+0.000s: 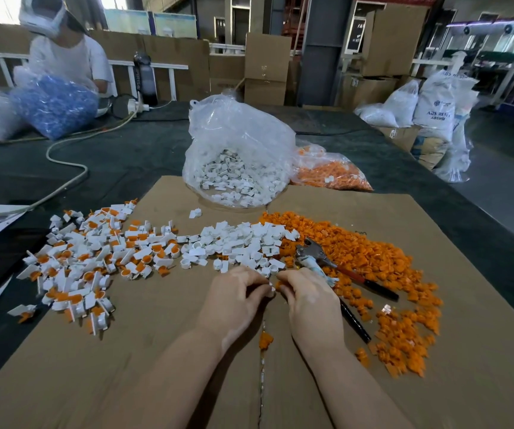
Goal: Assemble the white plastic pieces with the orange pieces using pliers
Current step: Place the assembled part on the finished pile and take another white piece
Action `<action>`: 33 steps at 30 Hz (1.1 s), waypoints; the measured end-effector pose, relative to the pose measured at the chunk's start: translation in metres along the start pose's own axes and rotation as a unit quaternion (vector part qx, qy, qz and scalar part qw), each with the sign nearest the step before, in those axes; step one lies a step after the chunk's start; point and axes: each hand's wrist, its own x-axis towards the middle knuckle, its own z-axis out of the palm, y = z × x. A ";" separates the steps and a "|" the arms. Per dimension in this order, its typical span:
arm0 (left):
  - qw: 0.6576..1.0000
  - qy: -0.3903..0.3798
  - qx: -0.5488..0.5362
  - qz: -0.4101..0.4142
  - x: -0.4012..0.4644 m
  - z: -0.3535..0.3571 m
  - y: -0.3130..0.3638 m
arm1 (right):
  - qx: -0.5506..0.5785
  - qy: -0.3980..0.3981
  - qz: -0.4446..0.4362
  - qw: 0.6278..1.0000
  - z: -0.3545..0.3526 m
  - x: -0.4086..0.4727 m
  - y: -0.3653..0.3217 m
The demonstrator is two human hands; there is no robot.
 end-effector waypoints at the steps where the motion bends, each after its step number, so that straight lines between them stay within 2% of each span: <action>1: 1.000 -0.004 -0.004 -0.009 0.000 0.000 -0.001 | -0.001 0.000 0.004 1.000 0.000 0.000 0.000; 6: 0.996 -0.022 -0.059 -0.057 0.000 0.000 -0.004 | 0.027 -0.023 0.054 0.998 -0.001 0.000 -0.001; 10: 0.991 -0.014 -0.101 -0.083 0.002 -0.002 -0.004 | 0.033 -0.022 0.062 0.997 0.000 0.000 -0.002; 17: 0.973 -0.018 -0.198 -0.121 0.001 -0.006 -0.001 | 0.046 -0.022 0.032 0.998 -0.001 0.000 -0.004; 29: 0.950 -0.053 -0.272 -0.145 -0.001 -0.009 0.000 | 0.019 -0.028 -0.005 0.999 -0.002 0.001 -0.007; 33: 0.956 -0.060 -0.257 -0.132 -0.003 -0.010 0.003 | 0.013 -0.035 -0.028 0.999 -0.001 0.001 -0.007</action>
